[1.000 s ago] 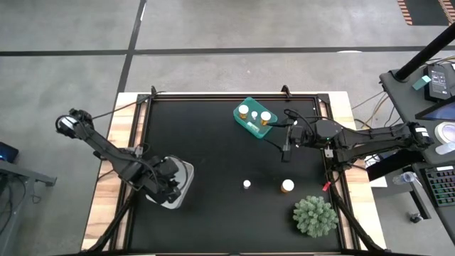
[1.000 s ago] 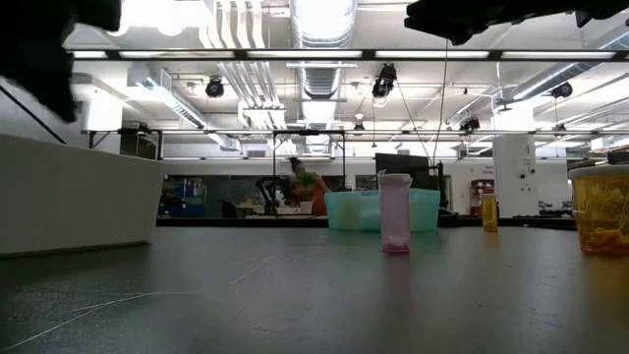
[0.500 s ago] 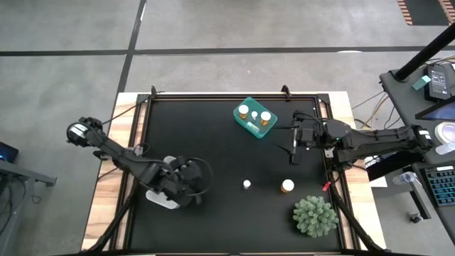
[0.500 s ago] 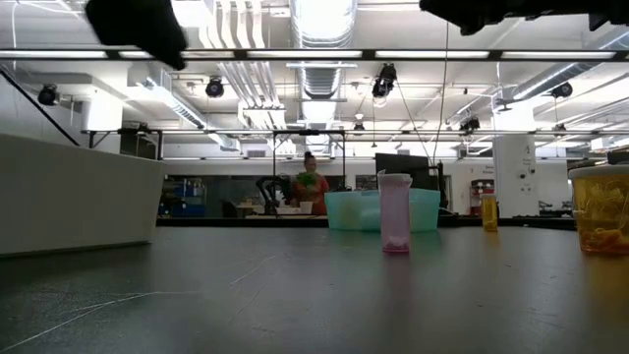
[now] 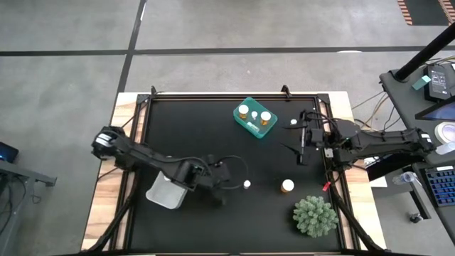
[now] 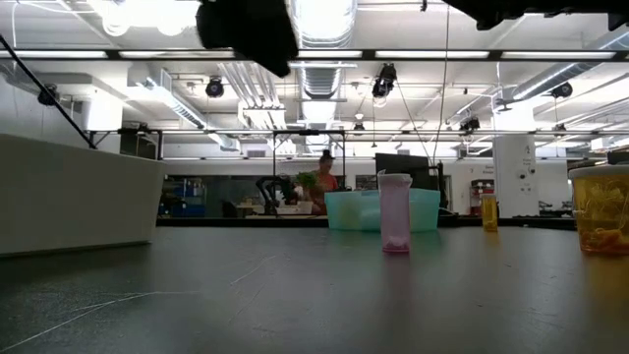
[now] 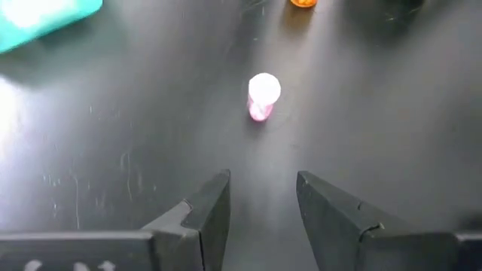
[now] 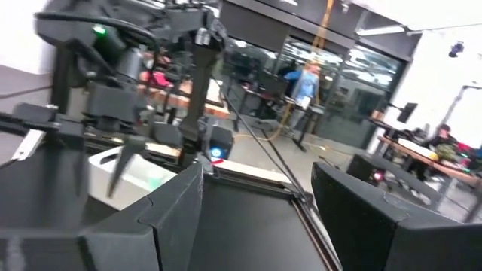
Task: Pick and place medicine bottles into bin by pill shape (circle, oval)
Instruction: Put the pink tablet bottle into the gray bin
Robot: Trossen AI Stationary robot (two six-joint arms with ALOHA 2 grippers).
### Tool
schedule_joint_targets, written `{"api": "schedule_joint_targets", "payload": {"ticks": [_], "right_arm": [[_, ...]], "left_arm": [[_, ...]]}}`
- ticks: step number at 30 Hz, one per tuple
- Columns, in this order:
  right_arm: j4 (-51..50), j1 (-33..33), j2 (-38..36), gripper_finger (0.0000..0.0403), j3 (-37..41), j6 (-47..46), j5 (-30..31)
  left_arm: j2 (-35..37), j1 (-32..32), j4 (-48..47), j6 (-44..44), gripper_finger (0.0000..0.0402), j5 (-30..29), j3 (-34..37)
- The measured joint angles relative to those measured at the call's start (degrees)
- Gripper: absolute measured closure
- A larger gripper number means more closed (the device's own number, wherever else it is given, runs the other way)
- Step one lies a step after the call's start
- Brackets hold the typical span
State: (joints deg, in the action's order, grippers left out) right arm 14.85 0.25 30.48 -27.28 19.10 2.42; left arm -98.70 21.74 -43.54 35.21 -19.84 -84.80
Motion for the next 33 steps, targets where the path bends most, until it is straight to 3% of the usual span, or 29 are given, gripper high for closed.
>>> {"api": "schedule_joint_targets", "payload": {"ticks": [14,26,33], "right_arm": [[0.4,0.0,-4.3,0.0163,2.0,1.1,-2.9],[0.3,0.0,-5.4,0.0163,2.3,0.9,-2.9],[0.2,0.0,-5.3,0.0163,2.3,0.9,-2.9]], "left_arm": [[-7.9,-3.0,8.4,-9.0,0.0265,0.9,-2.0],[-8.1,-3.9,10.7,-10.2,0.0262,1.6,-1.8],[-11.0,-4.6,24.8,-16.4,0.0217,3.6,0.5]]}}
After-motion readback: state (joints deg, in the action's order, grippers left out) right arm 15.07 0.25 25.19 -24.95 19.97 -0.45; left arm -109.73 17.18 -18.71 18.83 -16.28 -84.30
